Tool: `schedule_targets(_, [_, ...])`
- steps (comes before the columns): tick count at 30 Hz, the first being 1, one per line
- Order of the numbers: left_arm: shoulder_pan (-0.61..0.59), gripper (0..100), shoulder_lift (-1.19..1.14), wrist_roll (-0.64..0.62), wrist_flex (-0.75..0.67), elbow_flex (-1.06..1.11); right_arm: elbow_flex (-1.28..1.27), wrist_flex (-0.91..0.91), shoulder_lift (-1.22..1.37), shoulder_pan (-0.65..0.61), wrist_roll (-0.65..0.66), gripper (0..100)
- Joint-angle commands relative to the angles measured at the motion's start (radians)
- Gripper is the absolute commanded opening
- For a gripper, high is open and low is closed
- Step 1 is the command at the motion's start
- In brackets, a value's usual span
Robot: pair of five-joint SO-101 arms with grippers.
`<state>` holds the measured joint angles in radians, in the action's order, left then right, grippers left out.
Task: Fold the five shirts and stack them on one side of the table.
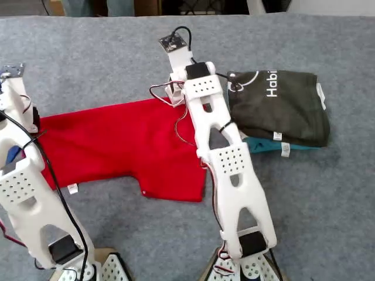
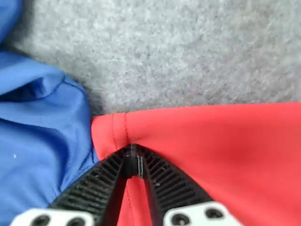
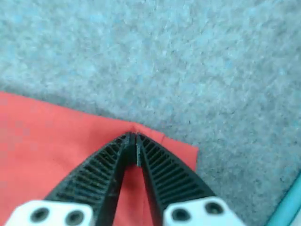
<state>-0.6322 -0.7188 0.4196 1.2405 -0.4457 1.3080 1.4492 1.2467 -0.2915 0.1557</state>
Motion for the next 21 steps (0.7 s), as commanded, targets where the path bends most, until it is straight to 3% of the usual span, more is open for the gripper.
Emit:
schedule_targets(1, [-0.018, 3, 0.035, -0.003, 0.054, -0.059, 0.217, 0.084, 0.024, 0.021, 0.008, 1.5])
schedule_targets(5, [0.001, 3, 0.112, -0.003, 0.112, -0.054, 0.369, 0.175, 0.035, 0.026, 0.009, 1.5])
schedule_targets(10, [-0.012, 3, 0.221, -0.003, 0.149, -0.054, 0.364, 0.226, -0.022, 0.028, 0.009, 1.5])
schedule_targets(15, [-0.119, 3, 0.258, -0.008, 0.087, -0.053, 0.364, 0.287, -0.102, 0.023, 0.009, 1.5])
schedule_targets(21, [-0.262, 3, 0.072, -0.003, -0.017, -0.067, 0.354, 0.316, -0.185, 0.020, 0.009, 1.5])
